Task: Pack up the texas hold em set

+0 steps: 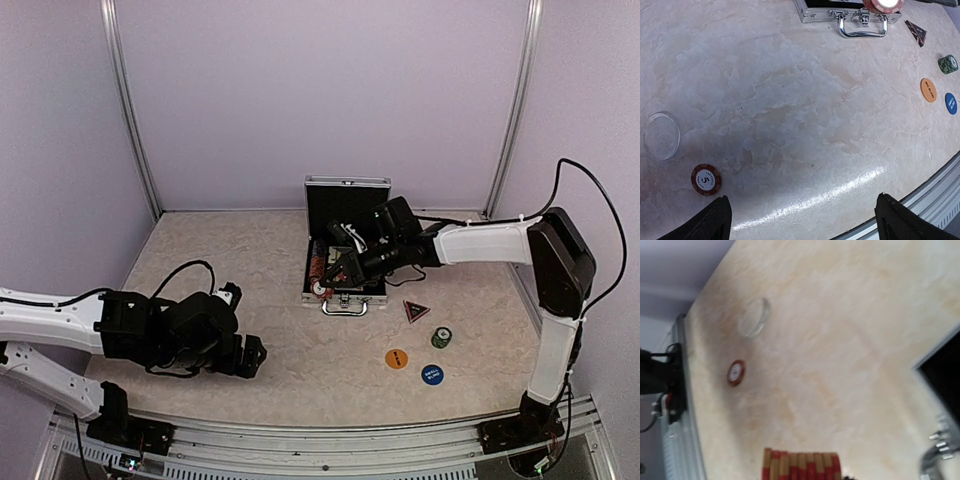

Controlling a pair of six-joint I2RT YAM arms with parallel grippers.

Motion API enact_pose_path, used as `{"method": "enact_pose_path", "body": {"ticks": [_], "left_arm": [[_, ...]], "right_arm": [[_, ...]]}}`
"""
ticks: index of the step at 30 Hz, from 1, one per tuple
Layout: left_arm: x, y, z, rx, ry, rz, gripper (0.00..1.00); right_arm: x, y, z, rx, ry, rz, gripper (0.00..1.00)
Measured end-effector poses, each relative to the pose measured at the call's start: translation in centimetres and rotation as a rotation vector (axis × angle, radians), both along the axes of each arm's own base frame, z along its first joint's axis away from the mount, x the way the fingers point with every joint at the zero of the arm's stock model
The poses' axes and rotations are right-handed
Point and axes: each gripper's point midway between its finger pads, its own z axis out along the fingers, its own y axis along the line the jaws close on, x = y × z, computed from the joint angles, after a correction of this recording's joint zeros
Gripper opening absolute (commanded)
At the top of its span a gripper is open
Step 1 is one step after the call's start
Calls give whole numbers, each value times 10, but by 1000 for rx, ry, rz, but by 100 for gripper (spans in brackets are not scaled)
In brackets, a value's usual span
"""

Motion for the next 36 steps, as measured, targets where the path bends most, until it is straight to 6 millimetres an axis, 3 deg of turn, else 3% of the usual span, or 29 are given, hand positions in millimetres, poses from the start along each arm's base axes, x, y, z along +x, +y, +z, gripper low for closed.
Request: {"method": "enact_pose_path", "body": {"ticks": [7,17,27,36], "left_arm": [[-1,2,-2,-4,-3,-3,99],[-2,5,-6,-5,-2,-4,99],[-1,6,-4,-14,-6,-4,99],[-2,5,-4,-16,-5,-6,99]], "right_arm": [[22,0,12,-24,-124,-8,15],[33,1,-17,-80,-181,12,16],[47,10,1,-57,-301,48,16],[59,11,-9,-102,-418,86,16]]}}
